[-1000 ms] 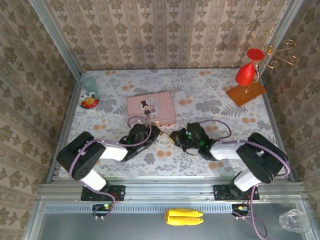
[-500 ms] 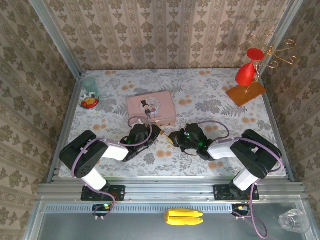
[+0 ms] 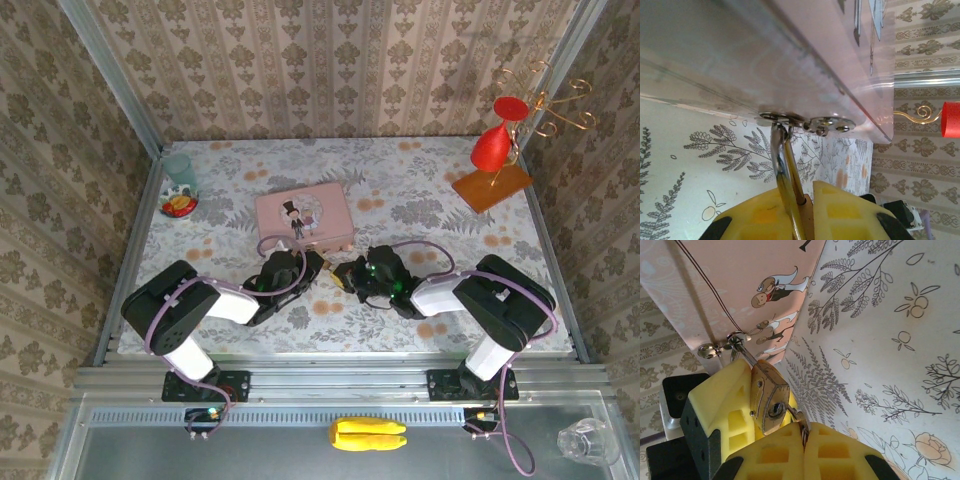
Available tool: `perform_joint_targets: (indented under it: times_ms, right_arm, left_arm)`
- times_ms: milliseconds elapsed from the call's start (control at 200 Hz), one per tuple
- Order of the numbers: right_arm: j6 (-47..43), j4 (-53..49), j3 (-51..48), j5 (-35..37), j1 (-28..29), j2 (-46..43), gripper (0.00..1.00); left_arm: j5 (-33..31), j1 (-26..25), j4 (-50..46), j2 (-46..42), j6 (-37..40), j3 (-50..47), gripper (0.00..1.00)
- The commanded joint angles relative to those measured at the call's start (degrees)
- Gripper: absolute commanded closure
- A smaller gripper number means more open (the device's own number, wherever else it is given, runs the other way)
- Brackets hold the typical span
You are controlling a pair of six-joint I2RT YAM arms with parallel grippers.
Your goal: Unlock the padlock with the key
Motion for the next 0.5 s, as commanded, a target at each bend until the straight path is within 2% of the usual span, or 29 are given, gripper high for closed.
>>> perform_joint_targets:
  times_ms: [0,495]
  right_arm:
    - [-0.9,-0.4,1.7,0.0,0.3,-1.2,1.00]
    - [-2.6,-1.6,1.0,0.2,-0.2,-1.1,1.00]
  left_arm:
    - [2.8,-0.8,6.2,-0.1,-3.3,0.8,0.93]
    - [2.9,-0.6,6.6,-0.1,-3.5,0.9,0.93]
